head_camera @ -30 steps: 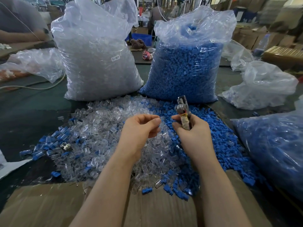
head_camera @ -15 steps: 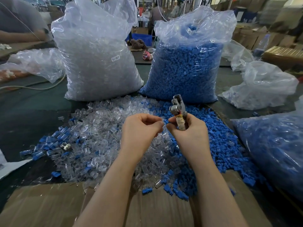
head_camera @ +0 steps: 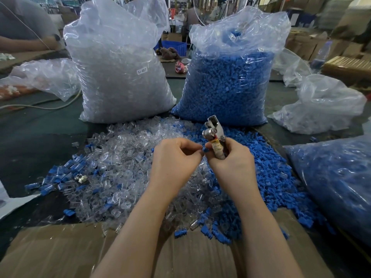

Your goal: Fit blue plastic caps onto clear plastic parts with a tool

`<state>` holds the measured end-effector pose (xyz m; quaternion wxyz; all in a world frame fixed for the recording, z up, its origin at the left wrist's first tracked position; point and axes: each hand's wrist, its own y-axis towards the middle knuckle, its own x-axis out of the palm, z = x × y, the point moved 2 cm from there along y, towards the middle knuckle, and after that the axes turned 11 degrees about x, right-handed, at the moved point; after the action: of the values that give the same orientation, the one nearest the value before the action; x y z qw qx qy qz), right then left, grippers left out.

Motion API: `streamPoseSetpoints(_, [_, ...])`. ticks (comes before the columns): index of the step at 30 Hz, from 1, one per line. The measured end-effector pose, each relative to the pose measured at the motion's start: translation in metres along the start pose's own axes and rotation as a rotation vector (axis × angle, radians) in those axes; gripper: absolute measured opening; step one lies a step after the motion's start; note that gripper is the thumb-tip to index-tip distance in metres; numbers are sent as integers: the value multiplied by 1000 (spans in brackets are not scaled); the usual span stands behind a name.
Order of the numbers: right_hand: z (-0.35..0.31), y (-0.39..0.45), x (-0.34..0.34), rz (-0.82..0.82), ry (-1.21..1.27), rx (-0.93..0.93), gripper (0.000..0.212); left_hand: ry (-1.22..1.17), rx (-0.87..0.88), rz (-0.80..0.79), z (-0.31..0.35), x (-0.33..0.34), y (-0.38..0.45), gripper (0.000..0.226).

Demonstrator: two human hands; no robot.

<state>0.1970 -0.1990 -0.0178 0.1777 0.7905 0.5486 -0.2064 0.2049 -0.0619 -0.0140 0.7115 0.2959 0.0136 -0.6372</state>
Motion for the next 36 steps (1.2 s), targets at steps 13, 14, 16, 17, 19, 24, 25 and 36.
streamPoseSetpoints(13, [5,2,-4,-149,100,20,11,-126,-92,76,-6,2,0,16])
streamPoseSetpoints(14, [6,3,-5,-171,77,26,11,-176,-118,82,-7,1,0,15])
streamPoseSetpoints(16, [8,3,-6,-206,25,31,9,-271,-146,98,-7,0,1,14])
streamPoseSetpoints(17, [9,3,-7,-227,-2,26,8,-308,-151,107,-7,0,1,13])
streamPoseSetpoints(19, [9,2,-7,-266,-57,5,8,-366,-153,121,-6,-1,1,12])
streamPoseSetpoints(24, [7,1,-7,-318,-73,-21,7,-464,-139,131,-5,-2,1,14])
streamPoseSetpoints(25, [7,0,-7,-328,-76,-28,8,-470,-133,128,-5,-2,1,14])
streamPoseSetpoints(36, [9,2,-4,-353,-84,-40,10,-490,-114,114,-6,-2,2,14])
